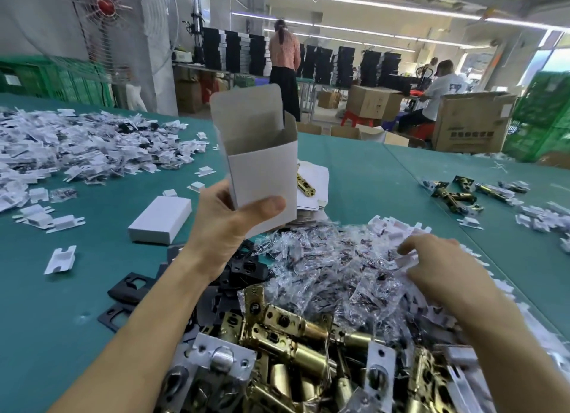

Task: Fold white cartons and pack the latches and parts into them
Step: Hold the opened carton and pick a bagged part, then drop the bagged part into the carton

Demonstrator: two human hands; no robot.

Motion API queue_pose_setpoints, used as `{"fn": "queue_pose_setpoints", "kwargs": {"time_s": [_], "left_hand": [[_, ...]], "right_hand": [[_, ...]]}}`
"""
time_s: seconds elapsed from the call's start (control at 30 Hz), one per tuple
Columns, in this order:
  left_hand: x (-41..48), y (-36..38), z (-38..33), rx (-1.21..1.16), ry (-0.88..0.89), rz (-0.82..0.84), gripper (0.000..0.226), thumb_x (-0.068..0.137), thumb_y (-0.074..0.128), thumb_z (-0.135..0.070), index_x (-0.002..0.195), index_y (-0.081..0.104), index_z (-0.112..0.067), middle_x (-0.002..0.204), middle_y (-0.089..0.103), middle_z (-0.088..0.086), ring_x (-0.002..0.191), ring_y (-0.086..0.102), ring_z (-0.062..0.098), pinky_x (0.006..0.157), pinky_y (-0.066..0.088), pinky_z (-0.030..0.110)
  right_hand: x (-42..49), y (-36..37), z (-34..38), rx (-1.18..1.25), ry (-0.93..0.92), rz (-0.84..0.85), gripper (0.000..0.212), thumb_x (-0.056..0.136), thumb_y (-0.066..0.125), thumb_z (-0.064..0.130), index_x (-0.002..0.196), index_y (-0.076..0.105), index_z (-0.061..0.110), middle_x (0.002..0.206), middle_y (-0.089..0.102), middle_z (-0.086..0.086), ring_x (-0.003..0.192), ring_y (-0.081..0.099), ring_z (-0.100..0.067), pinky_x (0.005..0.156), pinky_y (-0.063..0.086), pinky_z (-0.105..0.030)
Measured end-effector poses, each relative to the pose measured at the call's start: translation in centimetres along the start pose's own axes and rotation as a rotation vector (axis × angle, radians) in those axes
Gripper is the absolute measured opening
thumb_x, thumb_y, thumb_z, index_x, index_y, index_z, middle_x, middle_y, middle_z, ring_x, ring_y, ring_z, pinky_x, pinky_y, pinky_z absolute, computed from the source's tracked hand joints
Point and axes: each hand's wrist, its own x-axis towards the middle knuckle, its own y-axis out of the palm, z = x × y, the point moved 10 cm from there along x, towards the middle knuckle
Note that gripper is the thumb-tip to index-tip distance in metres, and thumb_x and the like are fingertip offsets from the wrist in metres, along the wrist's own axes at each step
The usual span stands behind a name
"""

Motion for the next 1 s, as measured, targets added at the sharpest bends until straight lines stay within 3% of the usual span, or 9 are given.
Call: {"fn": "queue_pose_setpoints", "kwargs": {"time_s": [0.1, 0.27, 0.43, 0.6, 0.7, 0.77, 0.87, 0.93, 1.0], "left_hand": [[0.1, -0.1, 0.2, -0.027, 0.007, 0.005, 0.031, 0.062, 0.086, -0.028, 0.093, 0.08, -0.029, 0.101, 0.076, 0.002, 0.099, 0.071, 0.026, 0.084, 0.06, 0.046], [0.1, -0.1, 0.2, -0.052, 0.026, 0.025, 0.025, 0.065, 0.085, -0.021, 0.089, 0.078, -0.021, 0.094, 0.074, 0.0, 0.095, 0.071, 0.023, 0.083, 0.06, 0.045], [0.1, -0.1, 0.9, -0.002, -0.017, 0.02, 0.03, 0.065, 0.085, -0.024, 0.094, 0.078, -0.018, 0.101, 0.074, 0.009, 0.104, 0.068, 0.036, 0.089, 0.056, 0.057], [-0.2, 0.7, 1.3, 0.008, -0.092, 0.076, 0.024, 0.073, 0.084, -0.017, 0.095, 0.076, -0.018, 0.096, 0.075, 0.0, 0.099, 0.071, 0.023, 0.061, 0.061, 0.037], [-0.3, 0.8, 1.9, 0.065, -0.134, 0.079, 0.034, 0.071, 0.082, -0.019, 0.102, 0.072, -0.008, 0.093, 0.075, 0.0, 0.093, 0.072, 0.016, 0.061, 0.061, 0.034], [-0.4, 1.0, 2.3, 0.097, -0.148, 0.093, 0.035, 0.068, 0.08, -0.019, 0.1, 0.072, -0.007, 0.09, 0.075, 0.001, 0.087, 0.072, 0.014, 0.064, 0.061, 0.034], [-0.4, 1.2, 2.5, 0.117, -0.157, 0.124, 0.032, 0.066, 0.081, -0.018, 0.096, 0.073, -0.009, 0.089, 0.074, 0.003, 0.085, 0.071, 0.017, 0.068, 0.061, 0.034], [-0.4, 1.2, 2.7, 0.123, -0.157, 0.13, 0.031, 0.066, 0.082, -0.015, 0.095, 0.074, -0.009, 0.089, 0.074, 0.004, 0.083, 0.072, 0.018, 0.067, 0.061, 0.031], [-0.4, 1.2, 2.8, 0.119, -0.158, 0.127, 0.033, 0.065, 0.082, -0.012, 0.096, 0.073, -0.006, 0.089, 0.074, 0.005, 0.081, 0.072, 0.018, 0.067, 0.06, 0.03]], "right_hand": [[0.1, -0.7, -0.1, 0.064, 0.002, -0.08, 0.046, 0.08, 0.056, -0.003, 0.115, 0.07, 0.024, 0.117, 0.068, -0.01, 0.104, 0.062, -0.029, 0.084, 0.055, -0.04], [0.4, -1.3, 0.0, 0.164, -0.059, -0.134, 0.033, 0.079, 0.064, 0.0, 0.099, 0.076, 0.022, 0.097, 0.073, -0.003, 0.094, 0.063, -0.024, 0.078, 0.055, -0.037], [0.5, -2.7, 0.4, 0.404, -0.144, -0.206, 0.015, 0.081, 0.08, 0.015, 0.095, 0.077, 0.02, 0.078, 0.071, 0.006, 0.076, 0.064, -0.009, 0.082, 0.053, -0.033], [0.2, -3.2, 1.8, 0.482, -0.208, -0.216, 0.008, 0.084, 0.078, 0.022, 0.09, 0.078, 0.015, 0.076, 0.072, 0.005, 0.075, 0.064, -0.007, 0.077, 0.049, -0.03], [-0.4, -4.6, 3.0, 0.565, -0.274, -0.257, 0.006, 0.085, 0.076, 0.023, 0.079, 0.076, 0.024, 0.07, 0.071, 0.008, 0.064, 0.061, -0.005, 0.064, 0.046, -0.026], [-1.8, -7.1, 3.9, 0.755, -0.388, -0.35, 0.008, 0.082, 0.077, 0.022, 0.081, 0.073, 0.029, 0.07, 0.072, 0.005, 0.059, 0.064, -0.009, 0.058, 0.052, -0.023], [-5.9, -12.3, 6.4, 1.081, -0.727, -0.524, 0.011, 0.083, 0.074, 0.019, 0.094, 0.072, 0.021, 0.076, 0.074, 0.01, 0.055, 0.067, -0.012, 0.043, 0.048, -0.018], [-8.1, -14.7, 8.5, 1.128, -0.916, -0.561, 0.015, 0.088, 0.073, 0.013, 0.102, 0.069, 0.018, 0.082, 0.073, 0.012, 0.059, 0.071, -0.015, 0.038, 0.044, -0.02], [-9.2, -15.9, 10.5, 1.098, -1.017, -0.558, 0.018, 0.09, 0.071, 0.008, 0.105, 0.067, 0.017, 0.092, 0.071, 0.003, 0.067, 0.074, -0.016, 0.04, 0.048, -0.021]]}}
